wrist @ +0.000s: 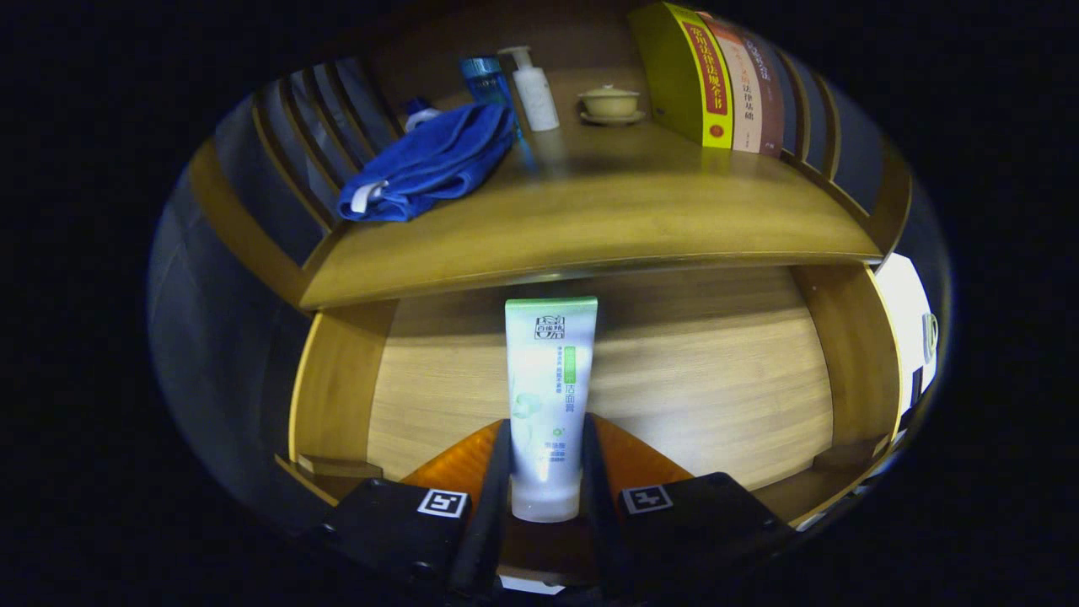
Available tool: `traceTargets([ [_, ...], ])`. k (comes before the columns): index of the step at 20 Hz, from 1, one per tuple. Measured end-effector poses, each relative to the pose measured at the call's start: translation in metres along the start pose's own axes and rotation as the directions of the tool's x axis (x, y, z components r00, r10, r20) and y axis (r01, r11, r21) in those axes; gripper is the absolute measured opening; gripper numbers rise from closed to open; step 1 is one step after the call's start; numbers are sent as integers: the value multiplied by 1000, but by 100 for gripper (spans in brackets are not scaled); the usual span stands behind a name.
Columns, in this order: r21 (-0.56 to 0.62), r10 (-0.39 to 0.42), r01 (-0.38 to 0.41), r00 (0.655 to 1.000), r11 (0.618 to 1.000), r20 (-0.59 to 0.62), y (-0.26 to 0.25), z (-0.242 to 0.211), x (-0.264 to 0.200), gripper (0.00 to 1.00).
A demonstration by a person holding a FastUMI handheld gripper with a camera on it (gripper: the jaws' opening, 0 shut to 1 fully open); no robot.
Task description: Pull open the drawer, take out the items inside it, and place them on the countertop above the cabinet.
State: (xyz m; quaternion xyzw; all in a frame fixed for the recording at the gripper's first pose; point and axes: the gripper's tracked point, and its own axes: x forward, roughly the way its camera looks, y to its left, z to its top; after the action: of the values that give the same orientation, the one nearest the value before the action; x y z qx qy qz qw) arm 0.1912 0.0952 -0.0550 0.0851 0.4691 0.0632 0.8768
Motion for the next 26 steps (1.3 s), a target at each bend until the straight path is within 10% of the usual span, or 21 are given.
traceTargets([
  [16, 20, 65, -71, 969, 997, 236, 12, 96, -73, 52],
  [26, 31, 2, -9, 974, 999, 227, -11, 163, -15, 53],
])
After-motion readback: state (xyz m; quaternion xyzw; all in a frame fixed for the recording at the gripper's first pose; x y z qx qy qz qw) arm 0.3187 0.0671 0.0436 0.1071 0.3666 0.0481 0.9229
